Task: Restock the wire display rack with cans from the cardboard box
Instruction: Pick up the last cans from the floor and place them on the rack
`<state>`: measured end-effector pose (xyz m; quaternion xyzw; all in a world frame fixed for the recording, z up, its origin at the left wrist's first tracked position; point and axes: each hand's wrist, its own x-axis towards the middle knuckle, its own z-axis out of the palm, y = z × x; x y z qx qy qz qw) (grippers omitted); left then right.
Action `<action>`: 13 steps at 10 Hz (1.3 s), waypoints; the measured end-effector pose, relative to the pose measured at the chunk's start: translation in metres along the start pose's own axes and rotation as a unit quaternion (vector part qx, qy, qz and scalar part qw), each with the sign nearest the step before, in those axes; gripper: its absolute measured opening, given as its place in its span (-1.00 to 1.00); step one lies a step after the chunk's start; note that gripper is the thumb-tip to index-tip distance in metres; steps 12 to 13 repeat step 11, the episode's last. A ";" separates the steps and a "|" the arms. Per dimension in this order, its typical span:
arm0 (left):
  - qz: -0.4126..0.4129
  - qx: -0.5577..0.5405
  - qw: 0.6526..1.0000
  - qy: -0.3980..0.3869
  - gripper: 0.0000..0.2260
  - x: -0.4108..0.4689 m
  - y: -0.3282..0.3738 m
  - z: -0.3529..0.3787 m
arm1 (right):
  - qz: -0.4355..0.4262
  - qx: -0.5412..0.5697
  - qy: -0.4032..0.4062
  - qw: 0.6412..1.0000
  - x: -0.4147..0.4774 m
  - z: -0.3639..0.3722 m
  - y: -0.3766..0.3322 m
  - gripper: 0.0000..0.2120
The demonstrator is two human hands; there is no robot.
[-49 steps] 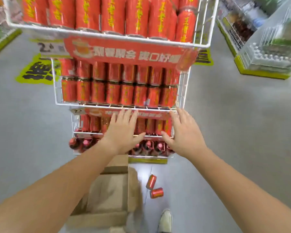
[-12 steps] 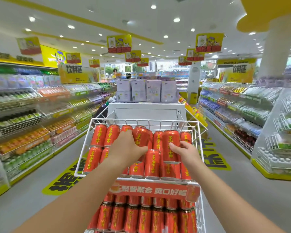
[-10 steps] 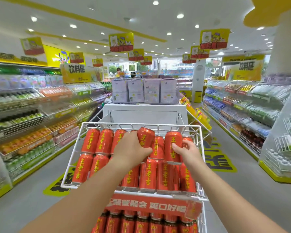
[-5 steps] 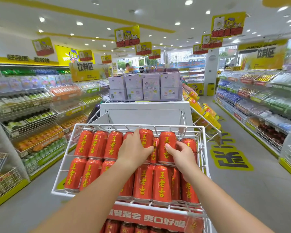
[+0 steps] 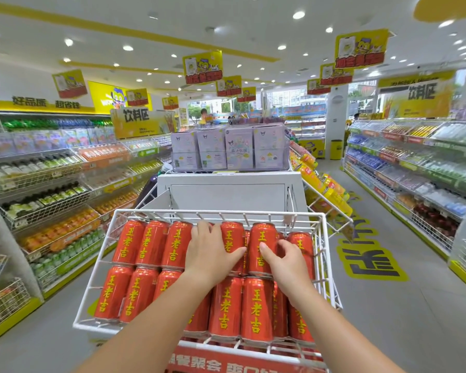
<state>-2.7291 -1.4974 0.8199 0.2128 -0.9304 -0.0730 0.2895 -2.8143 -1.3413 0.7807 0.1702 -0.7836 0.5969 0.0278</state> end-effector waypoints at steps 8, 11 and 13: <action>0.058 0.015 0.995 -0.074 -0.31 -0.015 -0.027 0.009 | -0.063 -0.096 0.089 0.989 -0.019 0.025 -0.004 -0.35; 0.145 0.124 0.975 -0.114 -0.18 -0.032 -0.037 -0.021 | -0.104 -0.296 0.062 0.947 -0.024 0.004 -0.020 -0.37; 0.145 0.124 0.975 -0.114 -0.18 -0.032 -0.037 -0.021 | -0.104 -0.296 0.062 0.947 -0.024 0.004 -0.020 -0.37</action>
